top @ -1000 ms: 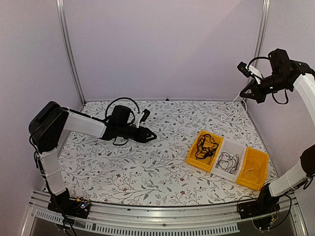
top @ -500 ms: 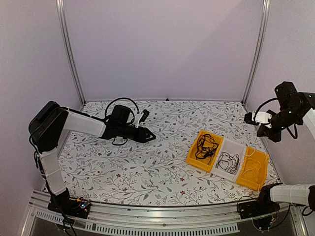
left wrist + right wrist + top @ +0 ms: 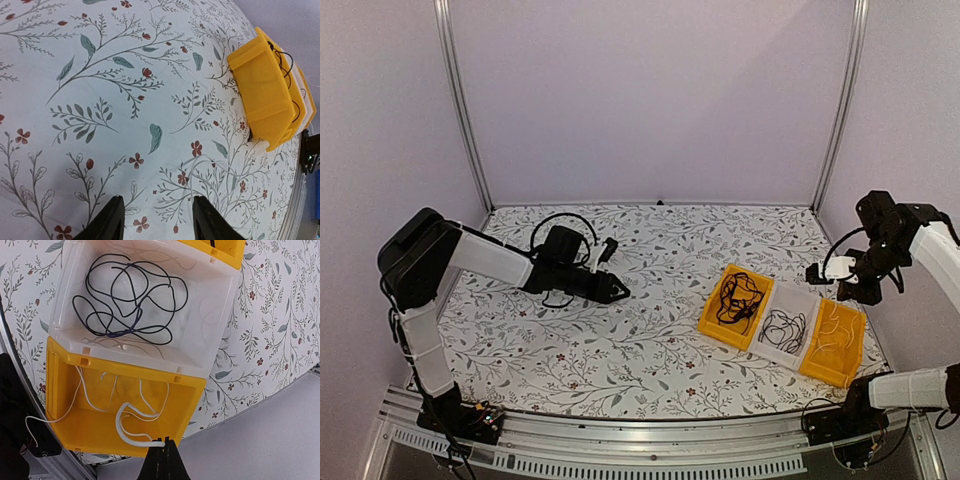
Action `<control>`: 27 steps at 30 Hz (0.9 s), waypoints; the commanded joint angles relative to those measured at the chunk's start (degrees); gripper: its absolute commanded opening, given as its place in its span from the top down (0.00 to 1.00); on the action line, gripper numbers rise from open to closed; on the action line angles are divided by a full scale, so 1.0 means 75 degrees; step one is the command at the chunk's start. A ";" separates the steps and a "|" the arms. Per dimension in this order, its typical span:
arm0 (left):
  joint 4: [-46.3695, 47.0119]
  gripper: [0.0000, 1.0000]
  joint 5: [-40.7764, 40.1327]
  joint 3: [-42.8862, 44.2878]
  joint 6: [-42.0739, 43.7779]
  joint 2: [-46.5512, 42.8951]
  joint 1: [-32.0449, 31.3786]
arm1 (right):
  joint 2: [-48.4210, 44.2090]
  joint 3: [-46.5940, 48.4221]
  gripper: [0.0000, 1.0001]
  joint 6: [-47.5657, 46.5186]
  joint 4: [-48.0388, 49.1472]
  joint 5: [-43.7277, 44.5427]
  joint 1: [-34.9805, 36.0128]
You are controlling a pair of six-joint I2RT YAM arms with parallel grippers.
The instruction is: Untangle the cables
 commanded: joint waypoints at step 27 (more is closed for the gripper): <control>-0.0809 0.47 -0.1562 -0.0413 -0.0309 -0.1541 0.0196 | 0.0622 -0.2036 0.67 -0.0520 0.1458 0.0528 -0.0015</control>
